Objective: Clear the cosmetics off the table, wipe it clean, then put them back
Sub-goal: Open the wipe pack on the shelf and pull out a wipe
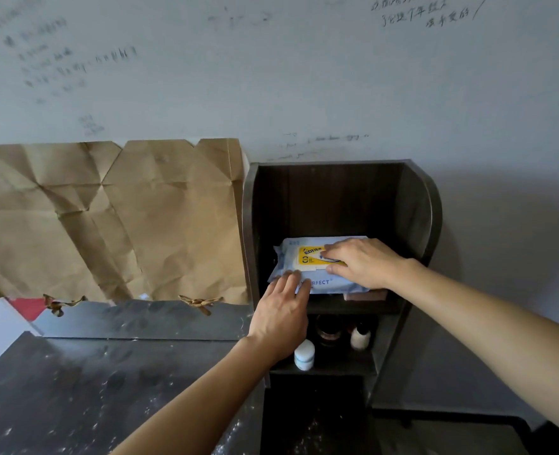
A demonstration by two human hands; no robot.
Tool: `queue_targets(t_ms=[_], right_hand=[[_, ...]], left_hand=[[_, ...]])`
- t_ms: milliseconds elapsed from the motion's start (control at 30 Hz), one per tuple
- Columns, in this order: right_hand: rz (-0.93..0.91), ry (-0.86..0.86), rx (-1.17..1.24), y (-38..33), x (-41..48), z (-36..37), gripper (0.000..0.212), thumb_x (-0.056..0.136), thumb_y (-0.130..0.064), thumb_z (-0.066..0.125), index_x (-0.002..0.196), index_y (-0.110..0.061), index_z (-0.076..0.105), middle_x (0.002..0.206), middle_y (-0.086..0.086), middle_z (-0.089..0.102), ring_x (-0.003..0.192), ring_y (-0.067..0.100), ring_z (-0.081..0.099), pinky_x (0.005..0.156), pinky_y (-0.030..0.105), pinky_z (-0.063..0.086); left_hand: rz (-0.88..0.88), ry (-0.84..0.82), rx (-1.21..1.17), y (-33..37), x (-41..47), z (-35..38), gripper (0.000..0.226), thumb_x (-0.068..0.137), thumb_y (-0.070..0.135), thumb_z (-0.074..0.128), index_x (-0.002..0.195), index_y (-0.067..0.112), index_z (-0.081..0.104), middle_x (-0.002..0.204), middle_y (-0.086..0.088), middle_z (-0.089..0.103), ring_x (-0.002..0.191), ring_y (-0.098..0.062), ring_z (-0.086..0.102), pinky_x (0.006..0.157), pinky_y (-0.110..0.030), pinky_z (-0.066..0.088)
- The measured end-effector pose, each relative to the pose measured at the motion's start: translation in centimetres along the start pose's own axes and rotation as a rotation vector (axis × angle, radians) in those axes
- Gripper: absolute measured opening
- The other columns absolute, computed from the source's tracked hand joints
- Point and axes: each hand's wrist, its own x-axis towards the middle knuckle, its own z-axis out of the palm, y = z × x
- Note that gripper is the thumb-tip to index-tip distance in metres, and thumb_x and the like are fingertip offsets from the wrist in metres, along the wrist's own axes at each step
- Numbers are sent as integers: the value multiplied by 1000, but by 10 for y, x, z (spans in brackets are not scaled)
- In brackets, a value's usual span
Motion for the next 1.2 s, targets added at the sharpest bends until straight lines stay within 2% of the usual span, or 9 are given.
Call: queue_targets(t_ms=[100, 200, 300, 467, 600, 767, 933, 1133, 1200], right_hand=[[-30, 55, -69, -6, -3, 0, 40, 98, -40, 40, 133, -24, 51, 139, -6, 52, 125, 16, 49, 93, 35, 45], [-1, 156, -118, -6, 0, -5, 35, 100, -38, 34, 122, -25, 58, 116, 1, 66, 103, 24, 62, 79, 39, 51], [117, 221, 69, 3, 10, -19, 32, 100, -35, 36, 115, -24, 62, 104, 3, 69, 92, 24, 63, 71, 34, 47], [319, 430, 148, 13, 31, -19, 32, 94, -43, 49, 98, -16, 66, 98, 4, 60, 85, 26, 59, 63, 30, 39], [490, 555, 414, 21, 35, -9, 24, 86, -35, 65, 91, -13, 57, 86, 3, 60, 77, 24, 58, 65, 35, 49], [391, 191, 560, 28, 27, -7, 6, 80, -16, 70, 74, -18, 71, 75, -6, 67, 80, 15, 65, 71, 29, 53], [442, -6, 347, 25, 25, -18, 30, 73, -39, 71, 60, -13, 65, 59, -1, 62, 58, 17, 60, 53, 29, 44], [553, -154, 516, 16, 39, -18, 36, 62, -25, 82, 88, -10, 63, 84, 6, 66, 75, 22, 64, 67, 33, 57], [576, -172, 650, 11, 44, -23, 26, 68, -18, 77, 85, -7, 61, 73, 6, 61, 59, 18, 56, 47, 25, 48]], left_hand=[[10, 24, -37, -5, 1, 3, 55, 61, 14, 70, 115, 8, 61, 115, -15, 60, 98, -31, 61, 86, -37, 53], [3, 36, -69, -7, 6, 1, 46, 65, 14, 65, 110, 10, 61, 110, -12, 60, 91, -29, 62, 81, -35, 53], [-8, 24, -90, -8, 12, -3, 34, 72, 14, 56, 105, 9, 61, 103, -9, 59, 88, -29, 60, 77, -35, 50], [-105, 27, -163, -10, 29, -12, 33, 84, 13, 43, 113, 4, 57, 113, -14, 53, 101, -34, 51, 83, -41, 46], [-133, -15, -253, -15, 49, -12, 39, 86, 5, 46, 124, 4, 53, 130, -12, 46, 114, -31, 44, 93, -40, 42], [-197, -88, -369, -20, 78, -14, 41, 94, 12, 44, 135, 8, 46, 132, -11, 48, 118, -25, 45, 95, -29, 36], [-324, -167, -391, -22, 92, -13, 53, 93, 17, 49, 144, 16, 33, 133, -9, 46, 122, -26, 41, 102, -35, 36], [-385, -66, -519, -24, 81, -8, 36, 92, 12, 53, 128, 10, 52, 126, -9, 53, 114, -24, 50, 97, -32, 43], [-394, -26, -542, -23, 74, -6, 24, 92, 11, 52, 116, 7, 59, 119, -9, 57, 108, -23, 54, 93, -32, 46]])
